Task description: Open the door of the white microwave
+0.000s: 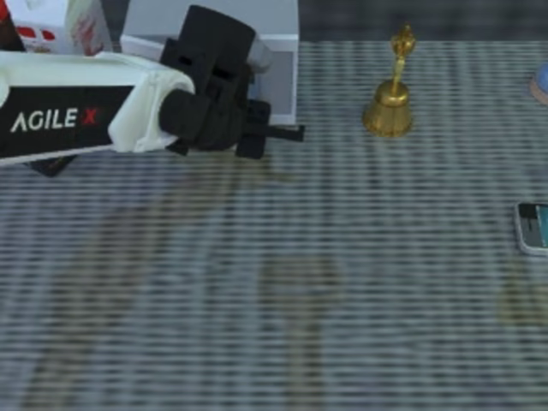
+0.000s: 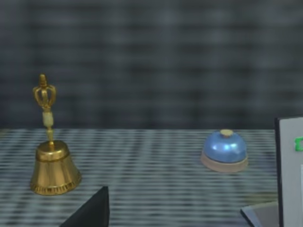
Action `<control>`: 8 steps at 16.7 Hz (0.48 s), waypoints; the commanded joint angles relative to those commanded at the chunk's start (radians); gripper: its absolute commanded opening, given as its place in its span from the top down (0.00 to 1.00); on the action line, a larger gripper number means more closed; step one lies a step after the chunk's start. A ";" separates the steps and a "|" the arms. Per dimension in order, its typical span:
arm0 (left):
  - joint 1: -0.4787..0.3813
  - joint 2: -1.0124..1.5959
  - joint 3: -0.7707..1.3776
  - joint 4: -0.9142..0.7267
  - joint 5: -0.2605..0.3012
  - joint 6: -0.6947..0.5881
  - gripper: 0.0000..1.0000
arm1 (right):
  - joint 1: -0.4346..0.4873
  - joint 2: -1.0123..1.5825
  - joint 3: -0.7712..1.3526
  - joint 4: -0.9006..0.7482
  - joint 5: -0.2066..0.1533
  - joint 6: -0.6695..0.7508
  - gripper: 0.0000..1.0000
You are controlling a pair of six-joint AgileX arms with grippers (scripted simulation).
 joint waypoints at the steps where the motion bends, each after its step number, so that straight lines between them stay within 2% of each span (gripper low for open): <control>1: 0.000 0.000 0.000 0.000 0.000 0.000 1.00 | 0.000 0.000 0.000 0.000 0.000 0.000 0.00; 8: -0.008 0.002 0.004 0.000 0.008 -0.005 1.00 | 0.000 0.000 0.000 0.000 0.000 0.000 0.00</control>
